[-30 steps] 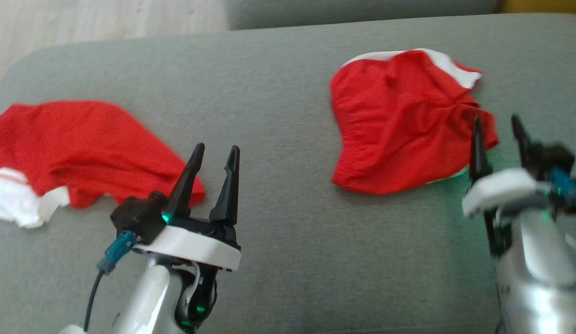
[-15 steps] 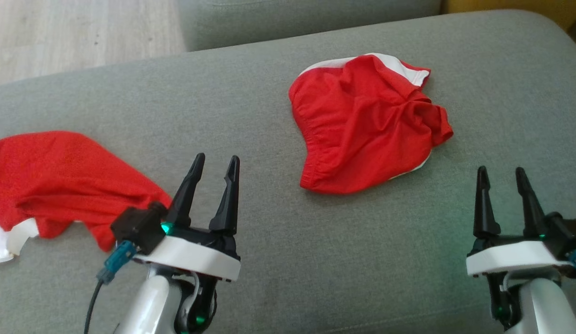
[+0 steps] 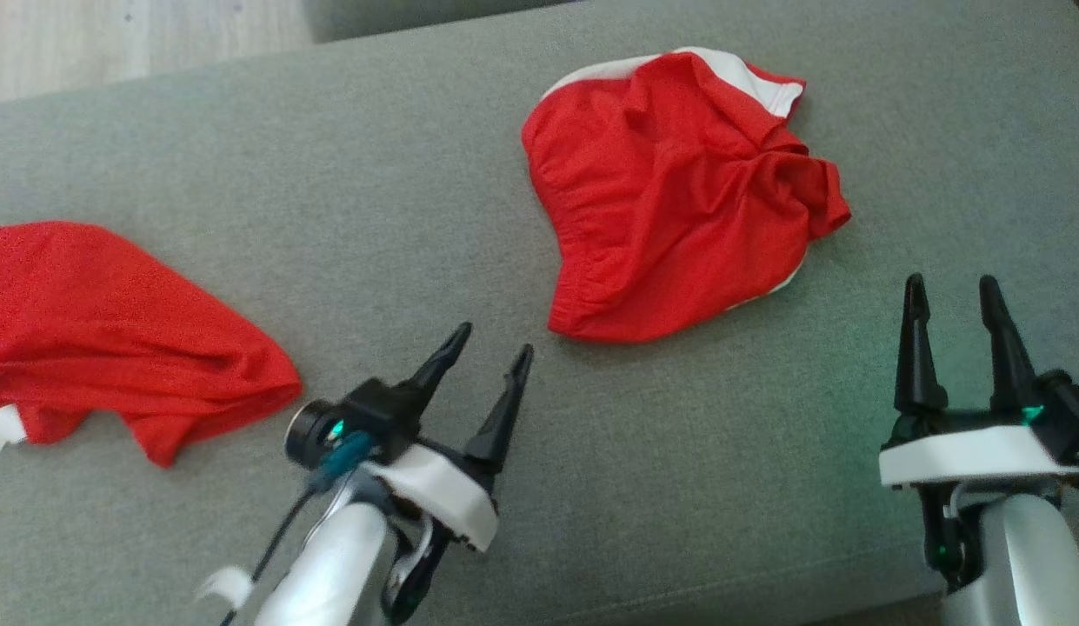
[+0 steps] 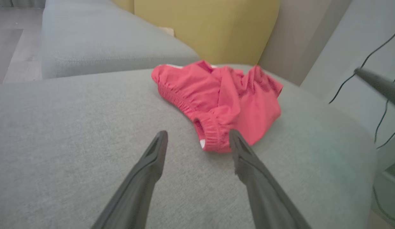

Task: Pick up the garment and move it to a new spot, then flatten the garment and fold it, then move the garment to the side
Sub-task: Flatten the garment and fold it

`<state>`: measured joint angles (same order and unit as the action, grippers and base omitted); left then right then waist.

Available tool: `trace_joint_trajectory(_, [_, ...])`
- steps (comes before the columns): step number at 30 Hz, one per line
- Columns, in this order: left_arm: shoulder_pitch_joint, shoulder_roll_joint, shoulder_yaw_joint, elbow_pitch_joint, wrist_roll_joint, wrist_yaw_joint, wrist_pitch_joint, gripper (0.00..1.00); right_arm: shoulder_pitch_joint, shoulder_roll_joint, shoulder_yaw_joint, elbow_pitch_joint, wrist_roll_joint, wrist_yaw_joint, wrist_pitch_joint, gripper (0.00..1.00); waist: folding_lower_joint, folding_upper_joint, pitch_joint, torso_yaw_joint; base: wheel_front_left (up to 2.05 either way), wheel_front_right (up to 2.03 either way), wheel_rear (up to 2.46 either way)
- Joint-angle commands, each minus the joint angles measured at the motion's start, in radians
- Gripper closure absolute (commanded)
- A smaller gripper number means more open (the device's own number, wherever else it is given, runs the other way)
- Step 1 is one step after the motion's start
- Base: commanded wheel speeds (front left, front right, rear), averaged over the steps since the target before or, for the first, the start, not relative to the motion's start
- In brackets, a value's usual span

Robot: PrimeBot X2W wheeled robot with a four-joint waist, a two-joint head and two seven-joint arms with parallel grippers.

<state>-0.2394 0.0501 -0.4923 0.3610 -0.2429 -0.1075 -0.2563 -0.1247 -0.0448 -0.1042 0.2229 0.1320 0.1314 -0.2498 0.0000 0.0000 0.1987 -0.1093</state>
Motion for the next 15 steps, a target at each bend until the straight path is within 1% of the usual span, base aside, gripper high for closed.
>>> trace_joint_trajectory(1, [-0.056,0.008,0.013,-0.013,0.018,-0.006,-0.006,0.0,-0.036,-0.006,0.023,-0.037,0.0,-0.001,-0.012,0.0,0.0,0.0,0.016,-0.012,0.0,0.0,0.0])
trace_joint_trajectory(8, [-0.188,0.032,-0.093,0.181,0.131,-0.017,-0.006,0.0,-0.066,-0.005,0.036,-0.045,0.008,-0.001,-0.012,0.0,0.0,0.0,0.067,-0.056,0.0,0.0,0.0])
trace_joint_trajectory(11, [-0.238,0.034,-0.112,0.249,0.159,-0.017,-0.006,0.0,-0.076,-0.005,0.04,-0.051,0.013,-0.001,-0.012,0.0,0.0,0.0,0.085,-0.074,0.0,0.0,0.0])
trace_joint_trajectory(15, [-0.287,0.028,-0.108,0.282,0.165,-0.009,-0.006,0.0,-0.084,-0.005,0.042,-0.059,0.019,-0.001,-0.012,0.0,0.0,0.0,0.103,-0.092,0.0,0.0,0.0])
